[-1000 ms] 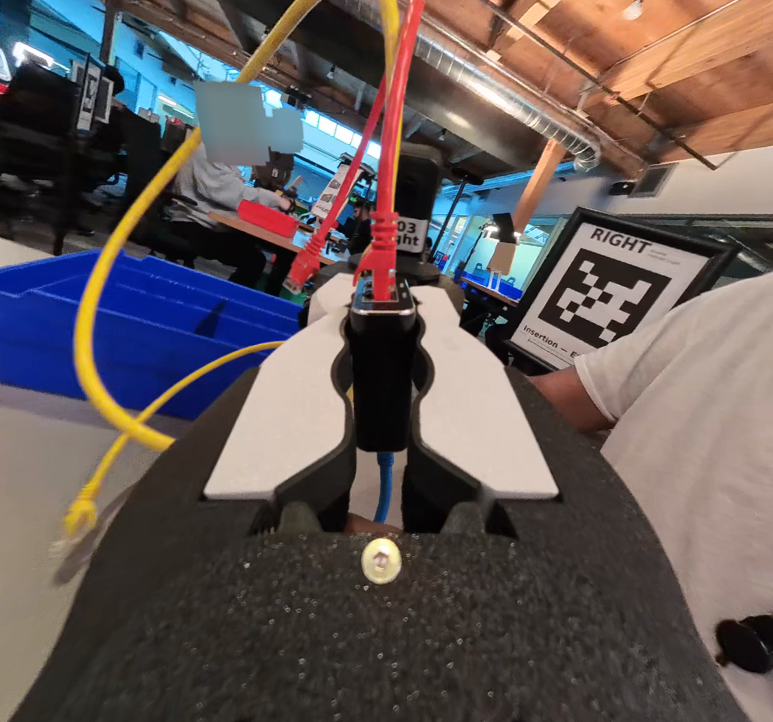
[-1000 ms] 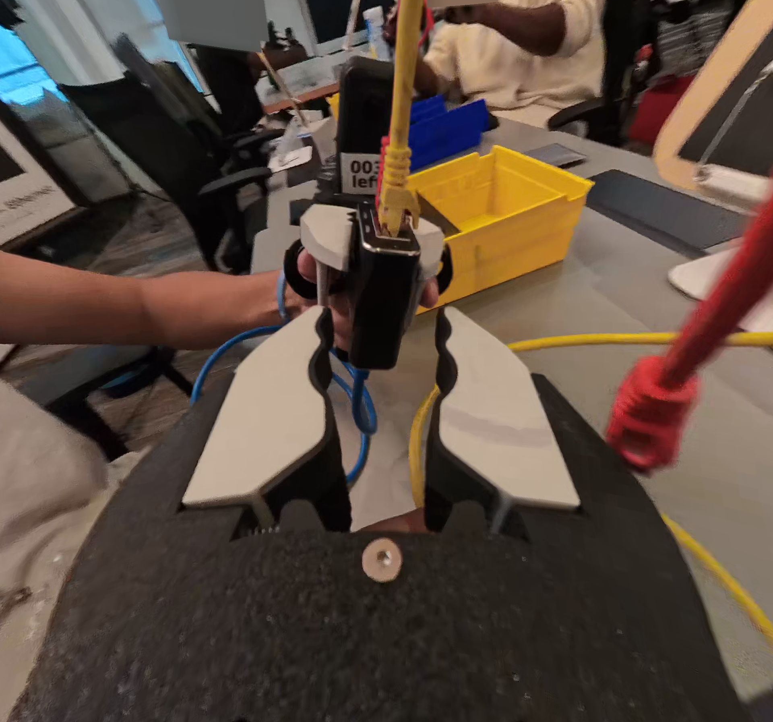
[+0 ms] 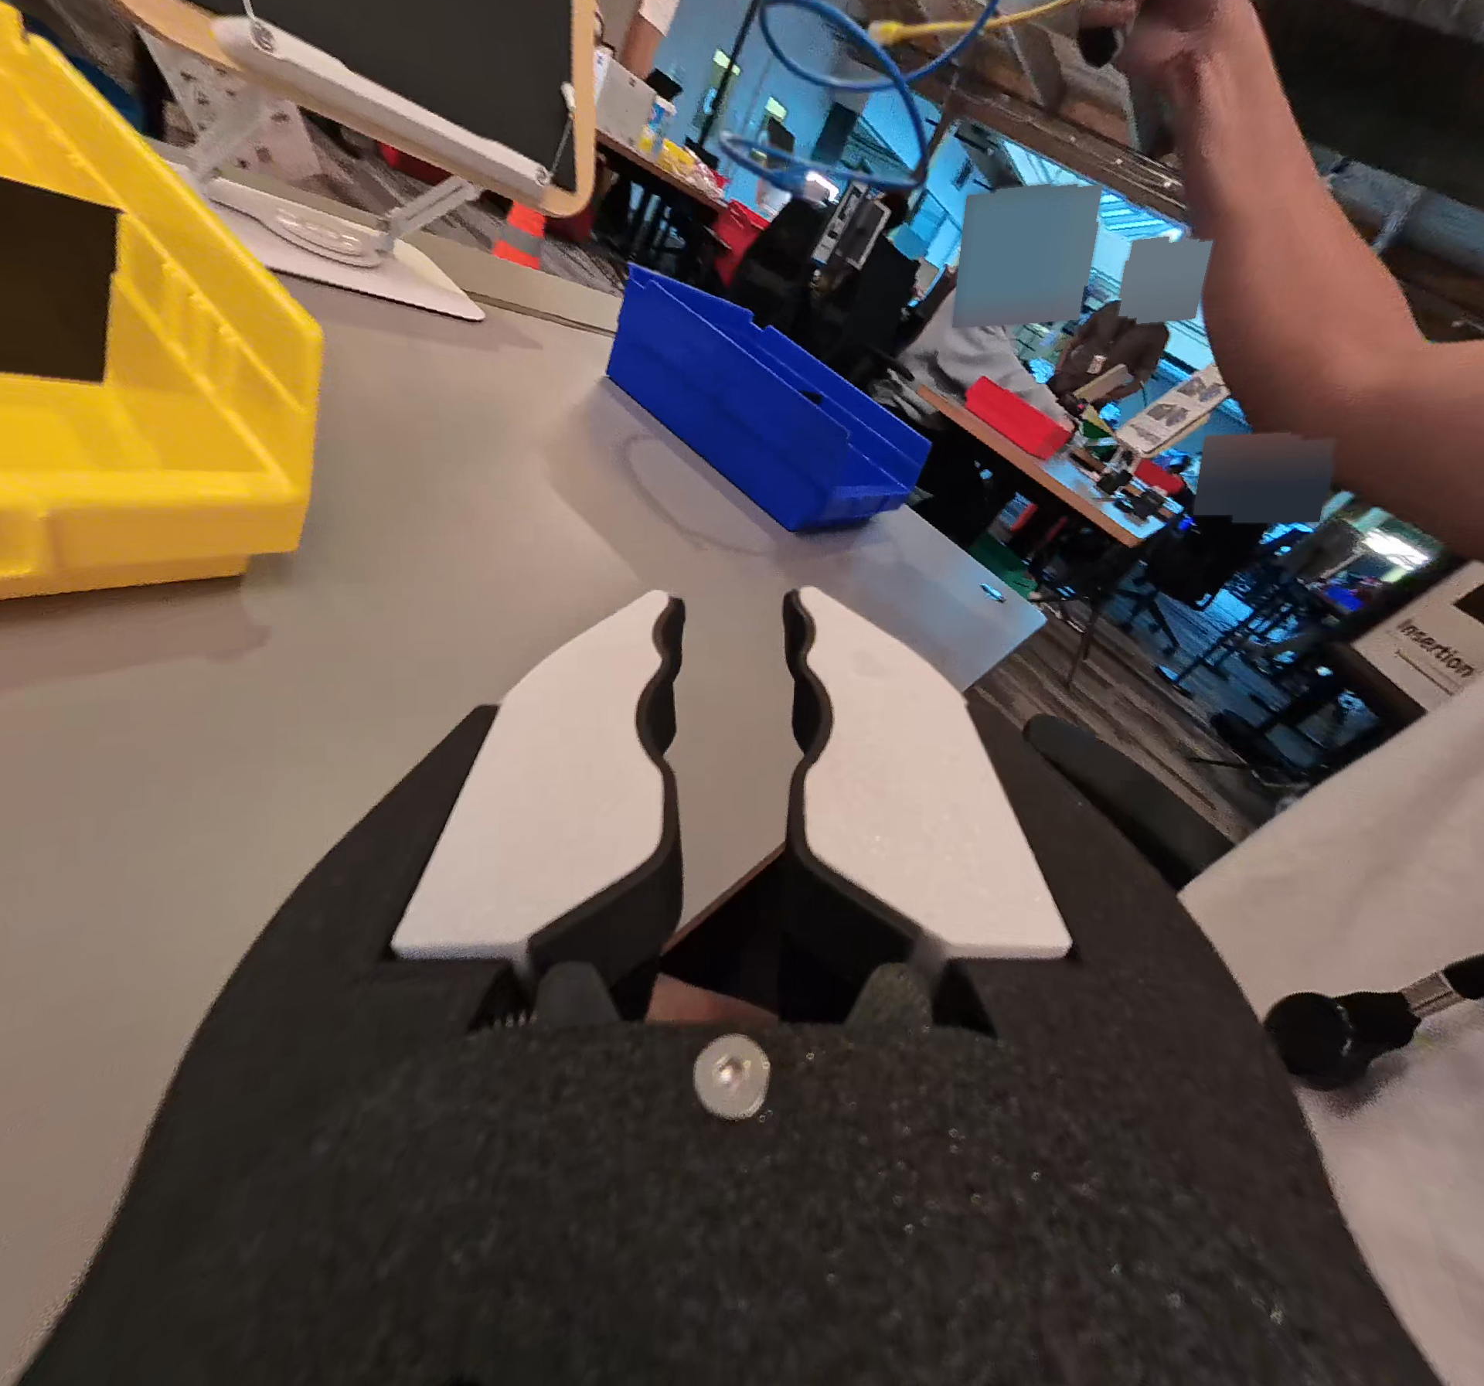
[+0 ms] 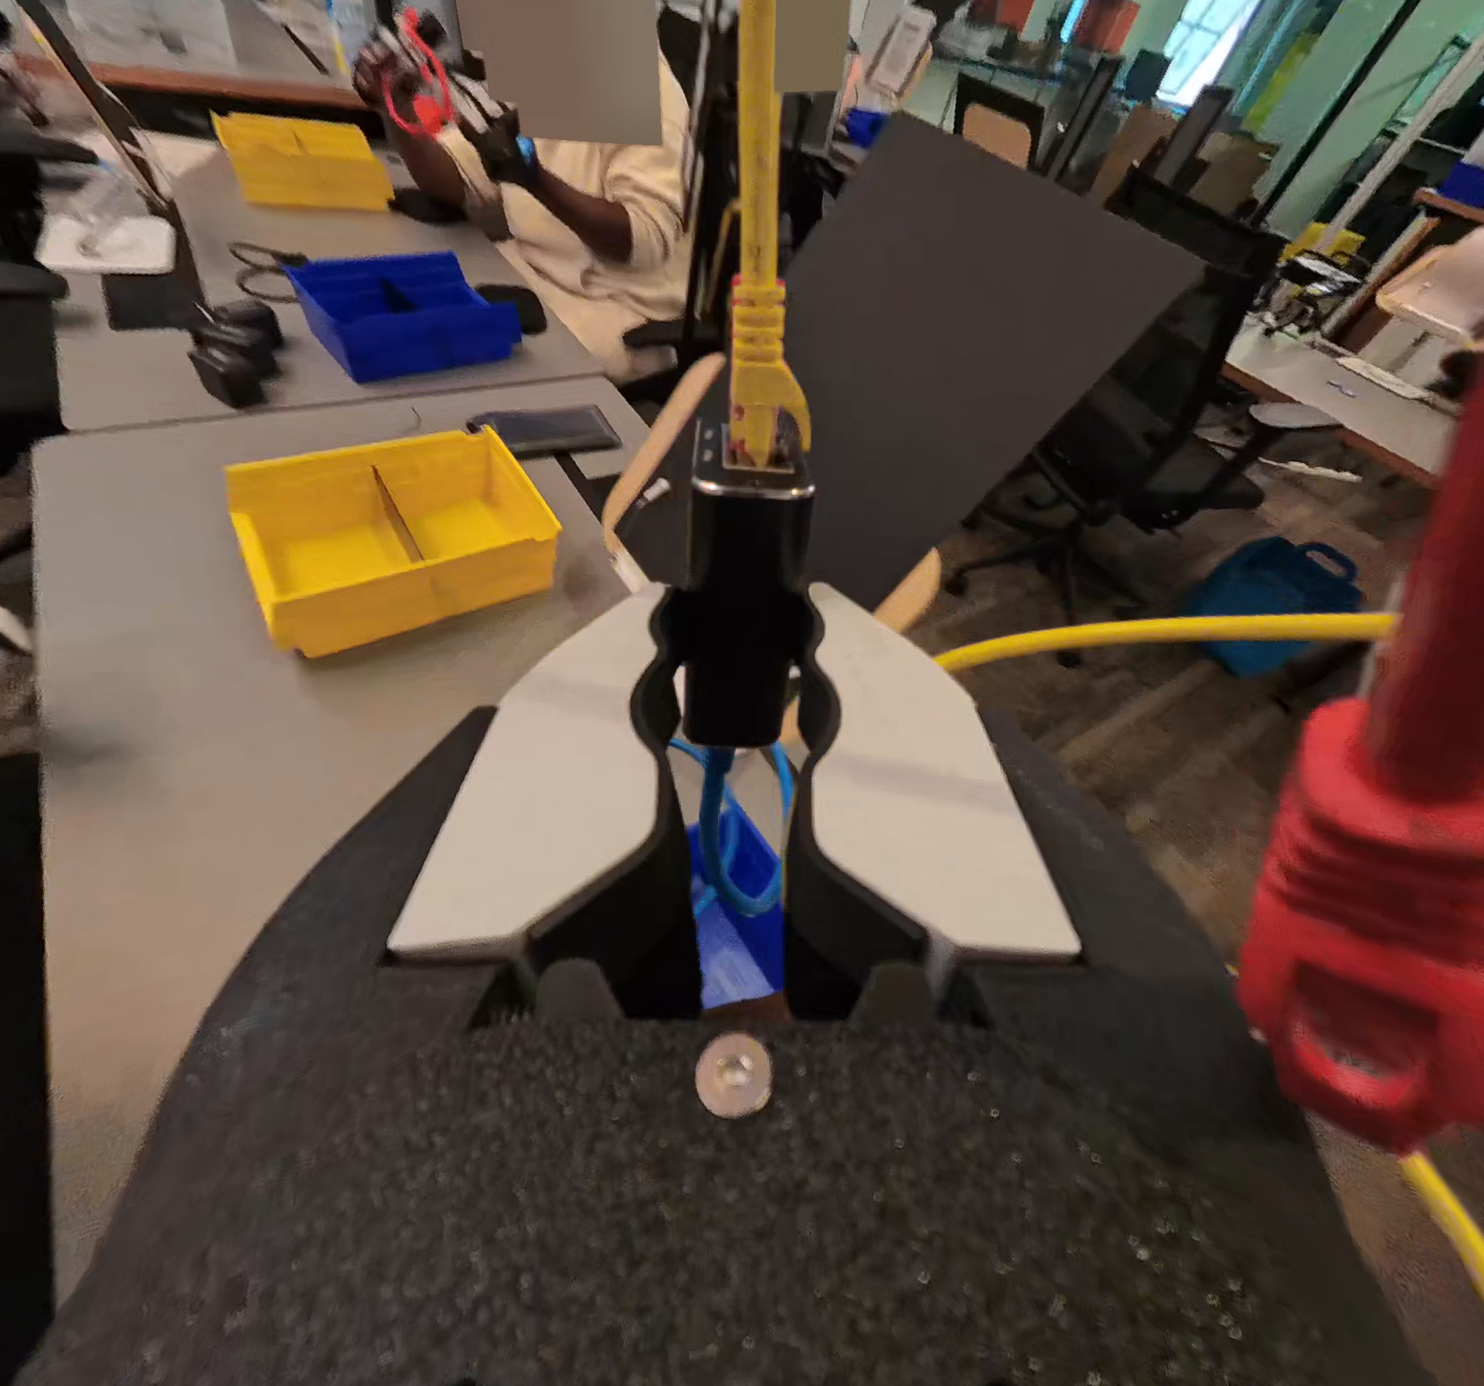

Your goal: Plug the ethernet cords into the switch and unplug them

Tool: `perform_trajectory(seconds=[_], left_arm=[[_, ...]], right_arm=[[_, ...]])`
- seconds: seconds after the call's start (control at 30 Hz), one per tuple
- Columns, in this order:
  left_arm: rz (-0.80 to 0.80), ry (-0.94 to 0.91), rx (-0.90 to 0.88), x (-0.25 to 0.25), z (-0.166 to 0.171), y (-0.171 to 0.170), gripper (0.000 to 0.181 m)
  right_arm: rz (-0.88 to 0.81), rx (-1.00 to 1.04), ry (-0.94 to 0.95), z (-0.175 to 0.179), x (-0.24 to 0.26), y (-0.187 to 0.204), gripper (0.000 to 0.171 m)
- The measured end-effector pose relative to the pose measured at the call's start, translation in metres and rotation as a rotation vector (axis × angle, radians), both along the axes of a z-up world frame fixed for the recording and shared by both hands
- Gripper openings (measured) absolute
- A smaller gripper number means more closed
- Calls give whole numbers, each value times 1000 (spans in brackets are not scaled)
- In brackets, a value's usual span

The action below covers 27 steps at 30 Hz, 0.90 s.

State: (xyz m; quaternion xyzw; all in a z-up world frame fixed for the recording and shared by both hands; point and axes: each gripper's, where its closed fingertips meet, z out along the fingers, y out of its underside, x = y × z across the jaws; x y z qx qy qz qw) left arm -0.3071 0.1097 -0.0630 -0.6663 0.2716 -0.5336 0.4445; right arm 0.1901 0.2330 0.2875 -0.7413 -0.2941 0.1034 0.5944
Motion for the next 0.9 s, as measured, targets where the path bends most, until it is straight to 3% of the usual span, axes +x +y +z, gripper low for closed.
perform_trajectory(seconds=[0.1,0.2,0.37,0.6,0.73,0.9], left_arm=[[33,33,31,-5,-6,-3,24],[16,73,65,0,-10,-3,24],[-40,49,-24,8,-19,-8,24],[-4,112,48,1,-20,-4,24],[-27,111,19,3,-24,-5,24],[-56,159,47,8,-30,-10,24]], right_arm=[[-69,-56,-91,-32,15,14,26],[-124,-119,-218,-89,20,33,27],[-57,-316,-198,-197,1,50,25],[-89,-689,-125,-349,17,49,27],[-115,-796,-31,-387,21,54,27],[-127,-965,-44,-428,21,54,27]])
